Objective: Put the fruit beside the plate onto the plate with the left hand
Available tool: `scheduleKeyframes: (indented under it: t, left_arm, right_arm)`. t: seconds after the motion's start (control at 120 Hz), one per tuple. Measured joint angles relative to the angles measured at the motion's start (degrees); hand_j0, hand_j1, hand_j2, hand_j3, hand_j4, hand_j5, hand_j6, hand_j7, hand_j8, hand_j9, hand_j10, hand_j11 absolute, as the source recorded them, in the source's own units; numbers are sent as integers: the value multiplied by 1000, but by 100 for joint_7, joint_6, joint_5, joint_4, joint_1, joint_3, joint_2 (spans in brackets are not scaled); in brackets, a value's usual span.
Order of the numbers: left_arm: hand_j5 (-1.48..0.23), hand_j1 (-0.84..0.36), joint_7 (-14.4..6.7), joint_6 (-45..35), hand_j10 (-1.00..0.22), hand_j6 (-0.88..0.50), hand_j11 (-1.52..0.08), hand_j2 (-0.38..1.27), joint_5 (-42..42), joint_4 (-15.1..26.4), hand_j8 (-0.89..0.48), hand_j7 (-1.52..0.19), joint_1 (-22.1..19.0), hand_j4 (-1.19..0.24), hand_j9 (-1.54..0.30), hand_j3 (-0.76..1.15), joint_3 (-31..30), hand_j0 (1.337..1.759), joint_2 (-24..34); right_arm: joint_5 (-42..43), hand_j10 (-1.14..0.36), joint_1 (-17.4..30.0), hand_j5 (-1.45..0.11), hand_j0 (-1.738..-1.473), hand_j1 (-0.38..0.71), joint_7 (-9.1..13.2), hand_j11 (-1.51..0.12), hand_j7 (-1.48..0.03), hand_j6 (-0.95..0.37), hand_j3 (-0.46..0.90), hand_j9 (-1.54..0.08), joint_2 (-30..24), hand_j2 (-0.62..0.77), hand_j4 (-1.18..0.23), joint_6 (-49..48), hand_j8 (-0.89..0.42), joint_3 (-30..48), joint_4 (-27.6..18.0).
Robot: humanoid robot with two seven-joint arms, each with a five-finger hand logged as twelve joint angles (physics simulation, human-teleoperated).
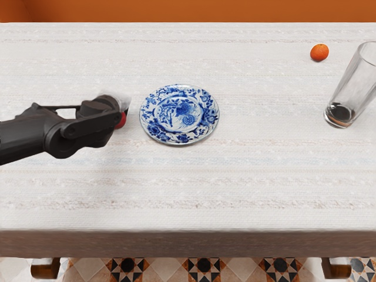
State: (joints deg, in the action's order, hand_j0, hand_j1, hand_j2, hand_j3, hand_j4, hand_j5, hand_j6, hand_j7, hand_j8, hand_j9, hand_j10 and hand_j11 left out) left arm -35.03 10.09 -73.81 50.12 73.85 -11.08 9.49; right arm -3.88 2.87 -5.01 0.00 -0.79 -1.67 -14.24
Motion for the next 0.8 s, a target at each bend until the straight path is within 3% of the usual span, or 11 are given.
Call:
scheduleKeyframes:
  t: [0.167,0.45,0.492,0.7,0.8]
  left_arm:
    - [-940,-295,-1,28,-678,-299,-948,61,47,0,-427,-948,25,-405,-950,0,-80,1646,0]
    - [-1180,-419,5,50,-798,-137,-1138,394,113,-34,-317,-1127,89,-229,-1133,0,-98,1642,-53]
    - [-1189,-376,7,56,-807,-163,-1149,267,131,-39,-344,-1139,195,-230,-1142,0,-98,1643,-46]
    - [-1234,-428,14,64,-833,-107,-1177,377,280,36,-306,-1202,702,-182,-1168,0,-76,1644,-80]
    - [-1233,-415,229,43,-838,-113,-1186,338,309,103,-314,-1217,865,-192,-1176,0,11,1643,-398]
  right_arm:
    - [1,-36,1,-47,-1658,-305,-7,-47,-47,-36,0,-47,0,-7,-36,0,-36,0,0]
    - [1,-36,3,-47,-1658,-305,-14,-47,-47,-36,0,-47,0,-7,-36,0,-36,0,0]
    - [1,-36,0,-47,-1658,-305,-15,-47,-47,-36,0,-47,0,-7,-36,0,-36,0,0]
    - [1,-36,-16,-47,-1658,-305,-17,-47,-47,-36,0,-47,0,-7,-36,0,-36,0,0]
    - [1,-36,-16,-47,-1658,-305,-17,-47,-47,-36,0,-47,0,-7,-36,1,-36,0,0]
